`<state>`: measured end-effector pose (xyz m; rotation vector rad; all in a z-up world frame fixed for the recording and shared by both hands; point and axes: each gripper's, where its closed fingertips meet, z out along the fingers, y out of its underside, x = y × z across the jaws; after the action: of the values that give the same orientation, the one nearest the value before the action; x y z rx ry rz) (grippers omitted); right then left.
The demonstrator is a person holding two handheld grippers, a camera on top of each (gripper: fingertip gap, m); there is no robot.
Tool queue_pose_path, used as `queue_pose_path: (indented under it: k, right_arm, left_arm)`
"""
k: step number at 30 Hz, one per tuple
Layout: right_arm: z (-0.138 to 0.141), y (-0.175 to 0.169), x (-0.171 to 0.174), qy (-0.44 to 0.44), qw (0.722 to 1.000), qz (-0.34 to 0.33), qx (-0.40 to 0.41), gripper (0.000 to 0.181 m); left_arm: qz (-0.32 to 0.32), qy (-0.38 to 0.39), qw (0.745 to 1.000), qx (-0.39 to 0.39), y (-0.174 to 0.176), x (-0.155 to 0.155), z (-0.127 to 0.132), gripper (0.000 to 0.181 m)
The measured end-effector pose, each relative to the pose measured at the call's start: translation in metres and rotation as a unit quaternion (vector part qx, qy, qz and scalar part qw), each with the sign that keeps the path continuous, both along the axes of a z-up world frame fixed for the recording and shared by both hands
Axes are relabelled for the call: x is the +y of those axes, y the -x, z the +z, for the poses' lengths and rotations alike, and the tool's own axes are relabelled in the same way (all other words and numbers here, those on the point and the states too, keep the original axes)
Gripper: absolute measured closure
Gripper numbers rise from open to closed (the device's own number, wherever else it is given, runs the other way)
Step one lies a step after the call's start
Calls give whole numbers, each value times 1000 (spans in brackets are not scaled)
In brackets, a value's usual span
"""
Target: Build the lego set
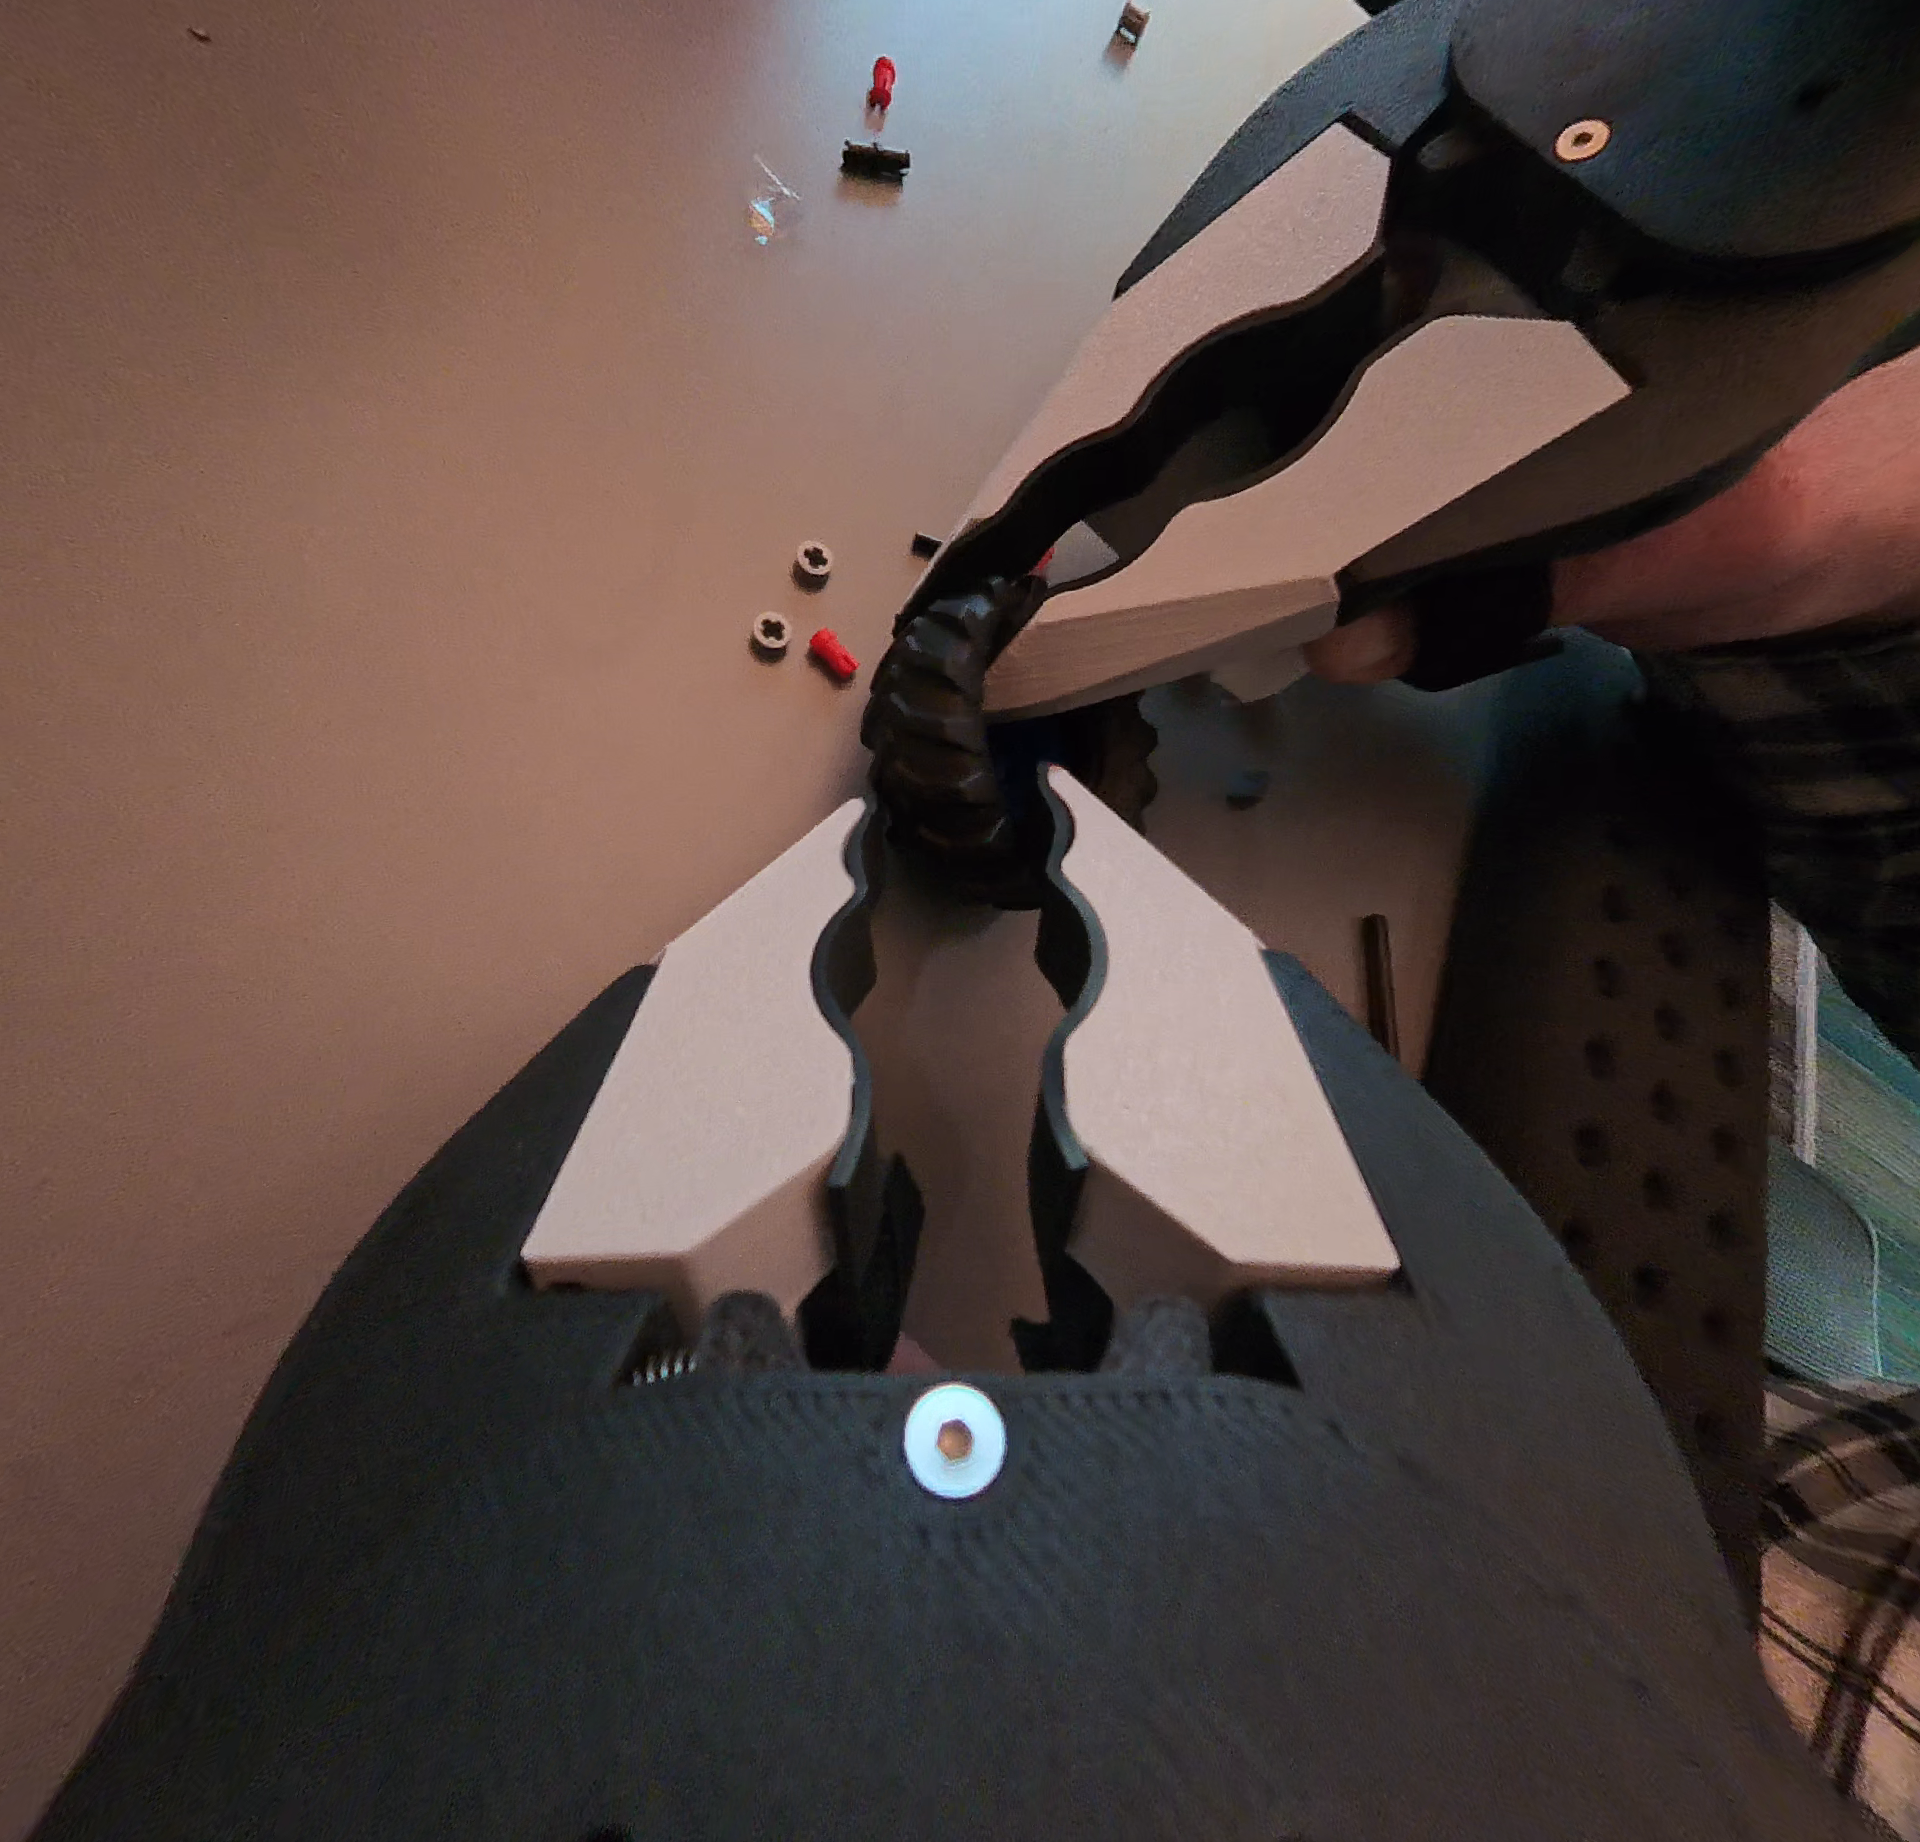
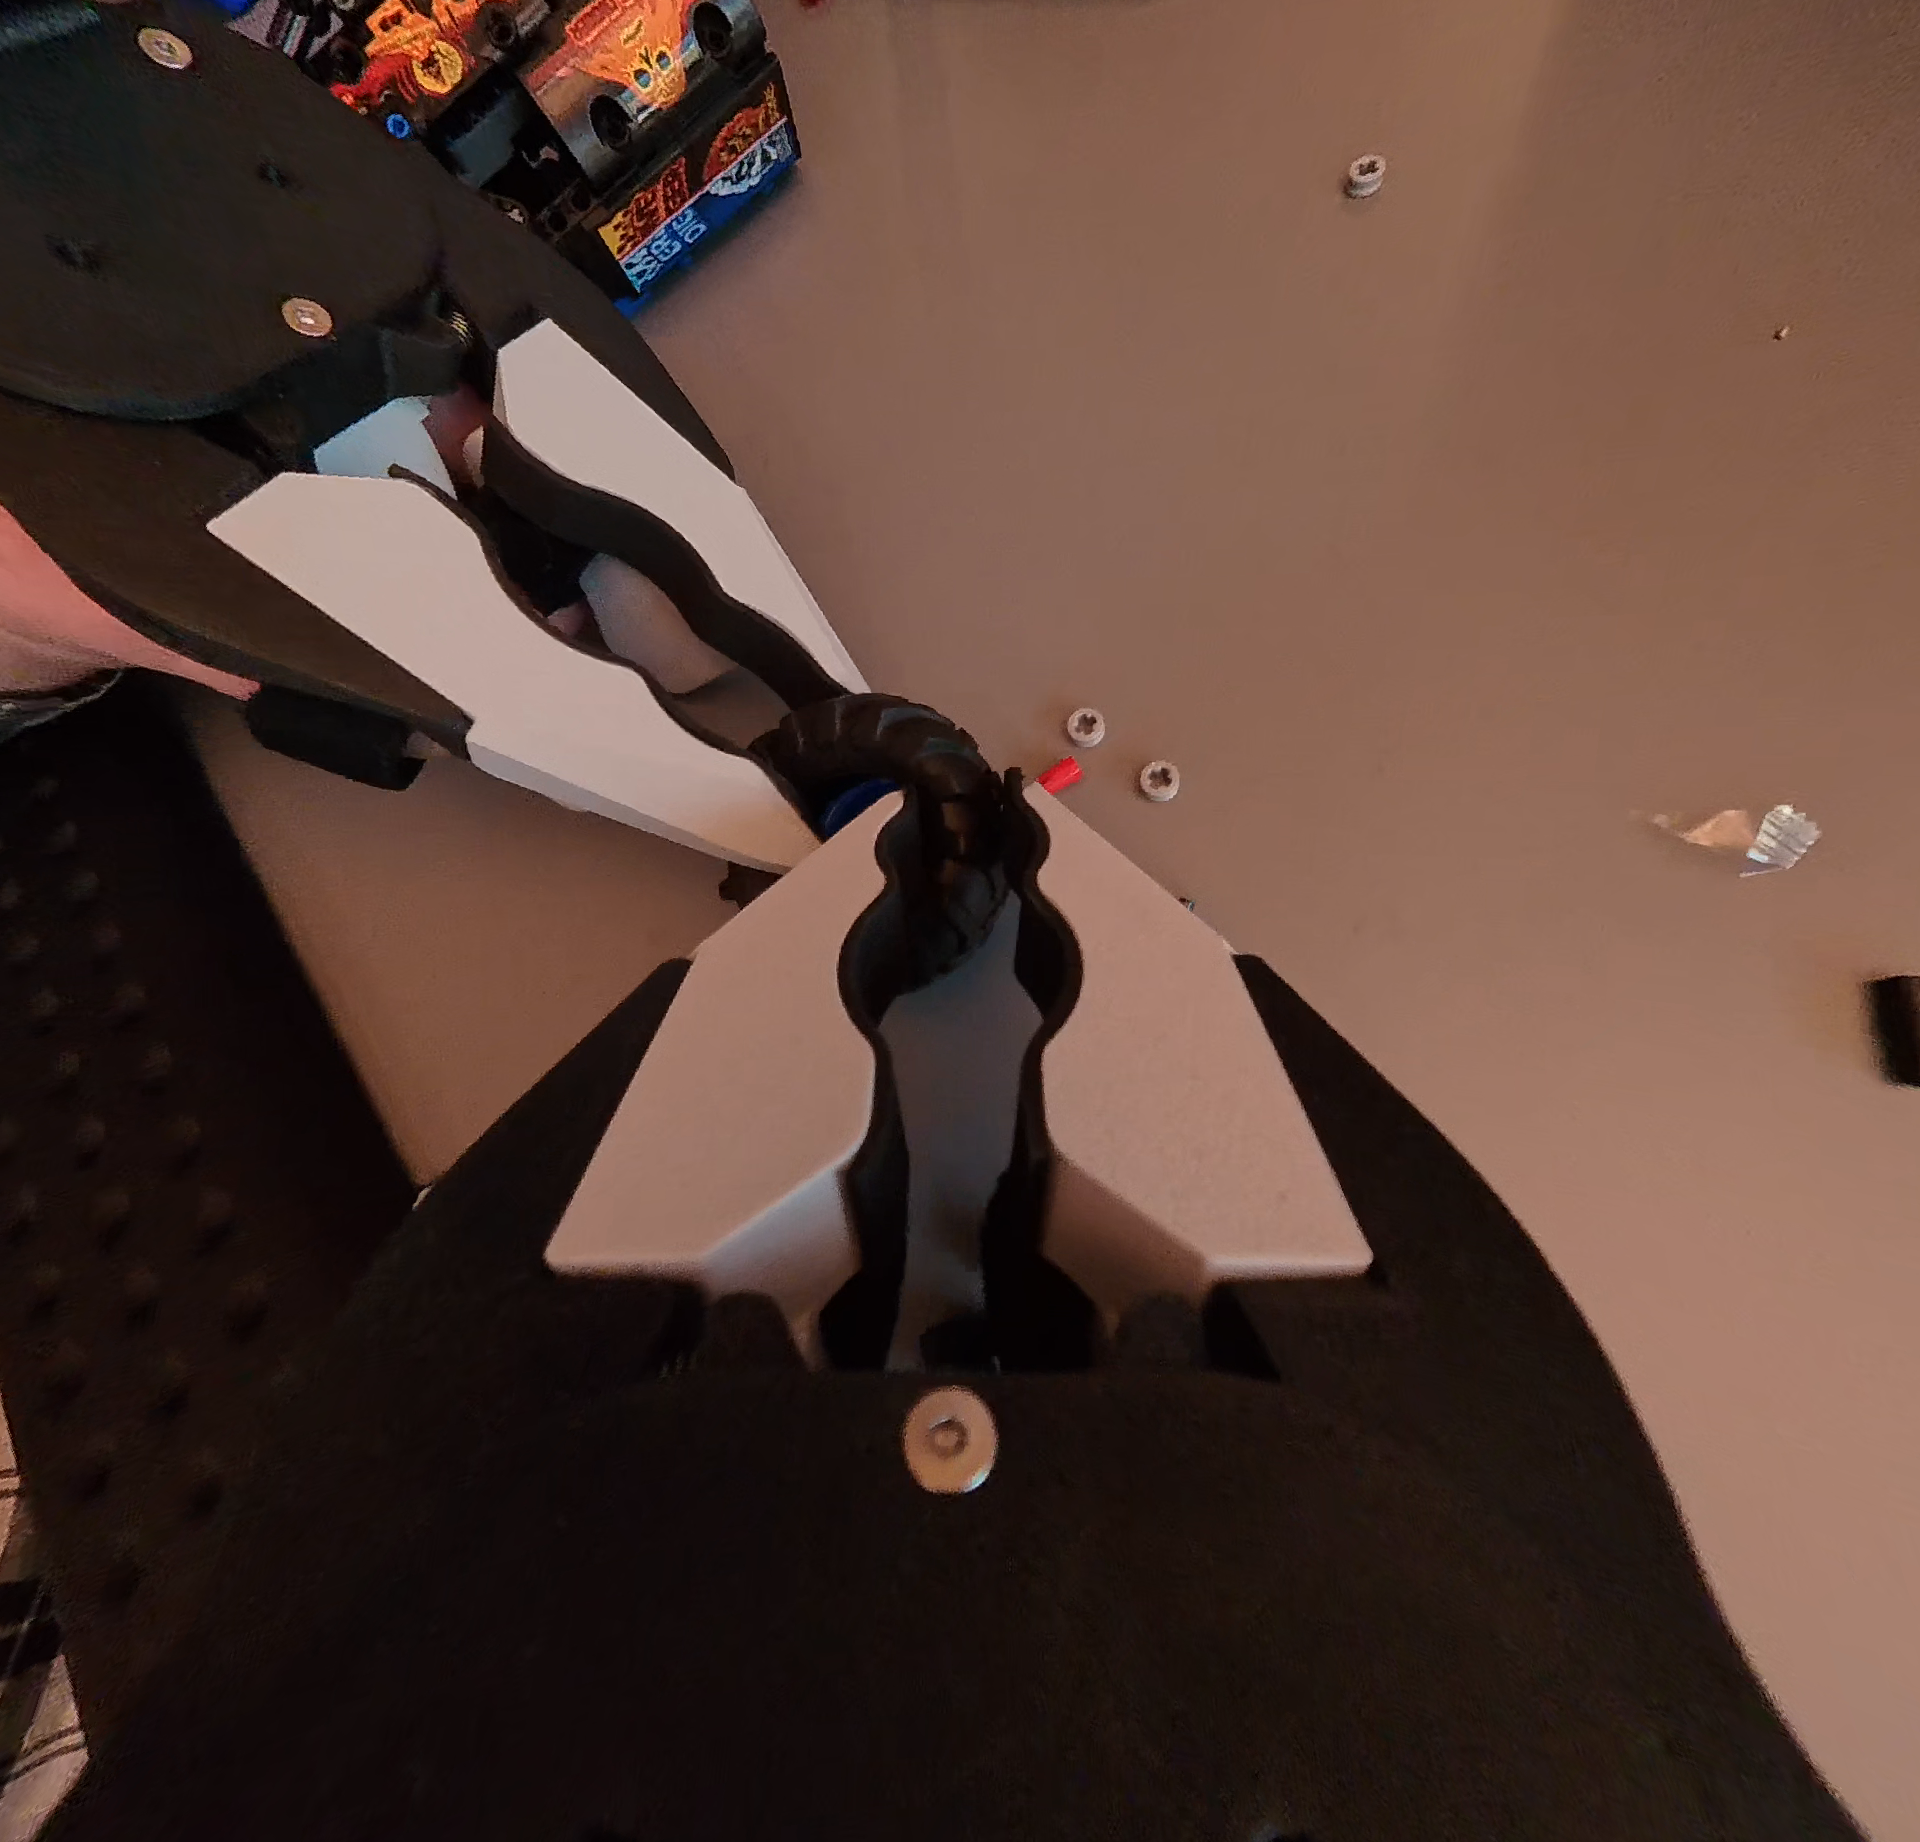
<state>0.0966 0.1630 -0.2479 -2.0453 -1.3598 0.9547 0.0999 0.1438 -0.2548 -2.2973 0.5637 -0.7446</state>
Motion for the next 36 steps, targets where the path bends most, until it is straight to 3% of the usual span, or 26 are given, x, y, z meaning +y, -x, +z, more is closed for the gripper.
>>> queue_pose_path:
  k: [7, 12, 15, 20, 23, 29, 33, 36]
  right_arm:
    - [-4, 3, 5, 22, 1000, -1, 2, 167]
    - [-9, 3, 10, 31, 999, -6, -11, 166]
    - [-8, 4, 10, -7, 1000, -4, -26, 166]
    - [-8, 5, 9, -16, 999, 1, -39, 167]
    - [-8, 5, 9, -25, 998, 10, -56, 166]
    - [-8, 6, 9, -34, 997, 16, -62, 166]
    - [-8, 6, 9, -44, 997, 19, -68, 166]
    - [-8, 7, 9, -56, 995, 21, -77, 166]
  left_arm:
    - [-8, 37, 999, 8, 2, 6, -4, 159]
    - [-3, 33, 999, 8, 2, 13, -4, 159]
    - [6, 1, 1000, -4, 3, 13, 0, 155]
    - [-4, -134, 984, 119, 11, 12, 19, 153]
    - [-43, -232, 945, 228, 12, 9, 26, 159]
    - [-68, -289, 916, 270, 10, 6, 38, 177]
    - [-84, -279, 902, 318, 9, 11, 21, 181]
    - [-64, -236, 919, 308, 11, 12, 15, 181]
